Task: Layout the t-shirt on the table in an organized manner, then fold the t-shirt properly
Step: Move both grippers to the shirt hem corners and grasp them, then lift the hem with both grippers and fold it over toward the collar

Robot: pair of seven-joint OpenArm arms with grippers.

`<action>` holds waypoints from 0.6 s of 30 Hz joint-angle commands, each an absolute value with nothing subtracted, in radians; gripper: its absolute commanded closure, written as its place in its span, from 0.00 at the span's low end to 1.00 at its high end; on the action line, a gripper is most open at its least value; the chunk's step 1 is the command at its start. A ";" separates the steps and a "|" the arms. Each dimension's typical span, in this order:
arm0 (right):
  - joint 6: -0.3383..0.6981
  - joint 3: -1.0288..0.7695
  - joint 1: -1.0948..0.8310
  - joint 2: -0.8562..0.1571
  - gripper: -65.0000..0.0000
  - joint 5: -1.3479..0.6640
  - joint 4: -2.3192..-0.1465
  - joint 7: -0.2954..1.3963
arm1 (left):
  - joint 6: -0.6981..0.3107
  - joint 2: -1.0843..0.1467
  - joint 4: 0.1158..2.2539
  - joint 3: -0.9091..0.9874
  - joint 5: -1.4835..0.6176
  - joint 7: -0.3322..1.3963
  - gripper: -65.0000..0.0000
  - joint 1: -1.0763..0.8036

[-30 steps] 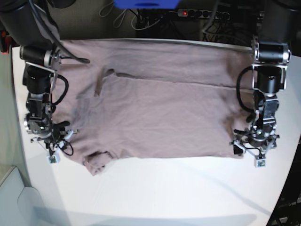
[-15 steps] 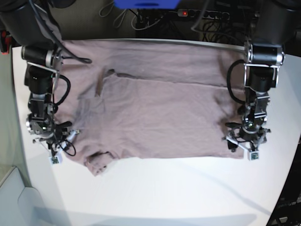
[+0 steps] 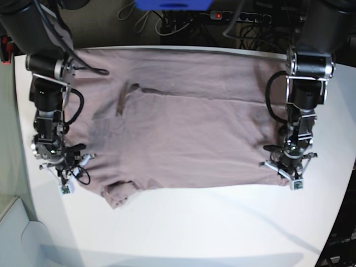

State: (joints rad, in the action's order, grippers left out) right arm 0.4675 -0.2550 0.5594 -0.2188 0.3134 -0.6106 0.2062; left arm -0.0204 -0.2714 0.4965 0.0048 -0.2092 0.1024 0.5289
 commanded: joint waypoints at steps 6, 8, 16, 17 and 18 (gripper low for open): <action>0.479 -0.255 0.565 -0.226 1.00 0.326 -0.717 0.266 | -0.001 -0.298 0.788 0.007 -0.323 0.236 1.00 0.429; 0.479 -0.255 0.559 -0.226 1.00 0.326 -0.765 0.300 | 0.001 -0.317 0.860 0.007 -0.344 0.269 1.00 0.407; 0.481 -0.257 0.432 -0.216 1.00 0.325 -1.072 0.369 | 0.004 -0.329 1.035 0.110 -0.369 0.320 1.00 0.317; 0.489 -0.257 0.418 -0.208 1.00 0.325 -1.104 0.384 | 0.004 -0.329 1.058 0.133 -0.369 0.321 1.00 0.303; 0.512 -0.257 0.406 -0.203 1.00 0.325 -1.138 0.400 | 0.001 -0.328 1.079 0.157 -0.369 0.340 1.00 0.292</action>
